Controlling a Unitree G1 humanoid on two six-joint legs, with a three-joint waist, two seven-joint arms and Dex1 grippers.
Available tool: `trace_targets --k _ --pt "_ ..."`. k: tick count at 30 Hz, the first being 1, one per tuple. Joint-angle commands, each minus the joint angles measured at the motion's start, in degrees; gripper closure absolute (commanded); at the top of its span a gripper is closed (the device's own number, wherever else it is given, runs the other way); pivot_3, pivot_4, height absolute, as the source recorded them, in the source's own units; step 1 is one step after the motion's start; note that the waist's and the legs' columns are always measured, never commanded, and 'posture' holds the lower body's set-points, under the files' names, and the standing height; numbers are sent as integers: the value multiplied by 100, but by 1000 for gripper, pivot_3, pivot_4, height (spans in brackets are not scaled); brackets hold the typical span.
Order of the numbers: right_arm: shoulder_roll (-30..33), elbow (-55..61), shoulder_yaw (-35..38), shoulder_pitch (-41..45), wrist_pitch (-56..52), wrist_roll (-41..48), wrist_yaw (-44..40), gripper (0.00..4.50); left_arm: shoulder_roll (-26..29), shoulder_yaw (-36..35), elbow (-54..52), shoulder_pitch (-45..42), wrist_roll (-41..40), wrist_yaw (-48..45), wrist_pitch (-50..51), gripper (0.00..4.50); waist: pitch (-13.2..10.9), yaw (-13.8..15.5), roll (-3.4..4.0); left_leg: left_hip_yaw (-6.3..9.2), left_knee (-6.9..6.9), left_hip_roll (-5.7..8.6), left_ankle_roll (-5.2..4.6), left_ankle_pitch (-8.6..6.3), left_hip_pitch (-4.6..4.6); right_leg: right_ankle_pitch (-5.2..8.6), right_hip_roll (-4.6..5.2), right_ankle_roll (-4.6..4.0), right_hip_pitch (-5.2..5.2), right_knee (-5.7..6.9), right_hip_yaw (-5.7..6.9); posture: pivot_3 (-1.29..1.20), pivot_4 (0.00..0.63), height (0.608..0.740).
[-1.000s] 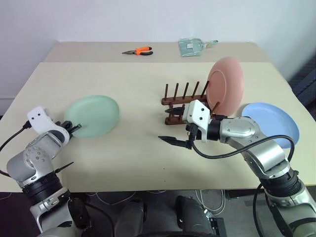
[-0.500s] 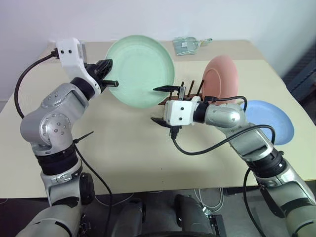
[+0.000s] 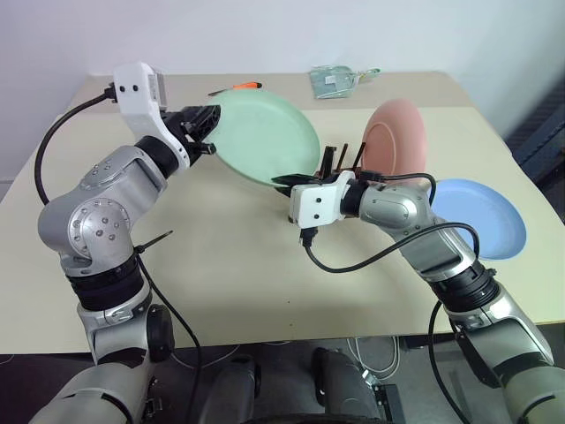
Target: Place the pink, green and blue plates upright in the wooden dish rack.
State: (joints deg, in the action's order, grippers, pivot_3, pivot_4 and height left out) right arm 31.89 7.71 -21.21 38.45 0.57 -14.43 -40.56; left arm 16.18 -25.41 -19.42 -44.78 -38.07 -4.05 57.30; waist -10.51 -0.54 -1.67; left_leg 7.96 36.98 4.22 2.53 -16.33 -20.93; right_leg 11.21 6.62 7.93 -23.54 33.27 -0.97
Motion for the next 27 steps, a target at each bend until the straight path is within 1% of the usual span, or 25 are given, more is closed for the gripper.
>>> trace_targets --k 1,2,4,5,6,8,11,13,16,18,20,27 --pt "-173 425 578 -29 -177 404 157 4500 72 -499 209 -351 -13 345 -584 359 0 -5 0 0 0 0 1 0 0 0 0 -1 -1 1 0 0 150 740" --pt "-251 698 1020 -83 -751 1096 27 4500 370 -424 356 -186 325 226 -884 56 0 -18 1 1 -2 -1 1 1 0 0 0 -1 -1 1 0 0 150 740" --pt "-412 1201 1946 -124 -2070 2545 -90 4500 862 -161 498 286 788 -229 -1401 56 -3 -55 12 -4 -9 -2 2 1 7 0 -3 -1 -3 1 -5 0 150 740" --pt "-450 1404 2321 -120 -2649 3113 -66 4500 977 -57 517 535 795 -483 -1543 56 -4 -47 18 -8 -14 -4 7 4 12 -1 -6 -2 -4 2 -14 0 150 740" --pt "-474 1571 2611 -107 -3150 3578 17 4500 1048 72 474 765 757 -708 -1615 56 -3 -26 18 -9 -16 -4 18 11 18 -1 -6 -3 -3 5 -20 0 150 740" --pt "-490 1824 3046 -69 -3922 4316 210 4500 1191 376 358 1160 794 -1091 -1776 56 -2 15 15 -5 -16 -5 -1 0 18 -1 -7 -5 2 2 -16 0 150 740" --pt "-855 1876 4047 108 -5464 5959 1233 4500 1345 1153 -178 2166 603 -2123 -1825 56 -3 22 18 1 -12 -8 -6 -3 9 2 -5 -24 5 -6 -9 0 150 740" --pt "-1005 1858 4411 177 -6045 6705 1792 4500 1405 1462 -387 2520 554 -2490 -1861 56 -5 21 20 -1 -11 -7 -7 -3 8 6 0 -32 4 -6 -12 0 150 740" --pt "-1175 1763 4637 178 -6529 7237 2639 4500 1567 2088 -780 3022 548 -3091 -1901 56 -5 -2 22 -2 -11 -8 -7 -3 -4 6 -1 -36 -10 -6 -10 0 150 740" --pt "-1258 1646 4744 209 -6622 7502 3074 4500 1595 2271 -905 3147 530 -3236 -1909 56 -3 -10 35 -8 -12 -9 -8 -3 -12 5 -1 -36 -21 -4 -12 0 150 740" --pt "-1246 1545 4780 218 -6673 7669 3316 4500 1548 2297 -939 3158 487 -3239 -1885 56 -2 -10 38 -11 -11 -10 -9 -2 -17 4 -1 -37 -25 -4 -11 0 150 740" --pt "-1044 1106 4677 190 -6751 8013 3729 4500 1522 2255 -956 3108 439 -3192 -1852 56 0 -16 41 -14 -9 -9 -10 -2 -18 3 -2 -35 -25 -4 -10 0 150 740"
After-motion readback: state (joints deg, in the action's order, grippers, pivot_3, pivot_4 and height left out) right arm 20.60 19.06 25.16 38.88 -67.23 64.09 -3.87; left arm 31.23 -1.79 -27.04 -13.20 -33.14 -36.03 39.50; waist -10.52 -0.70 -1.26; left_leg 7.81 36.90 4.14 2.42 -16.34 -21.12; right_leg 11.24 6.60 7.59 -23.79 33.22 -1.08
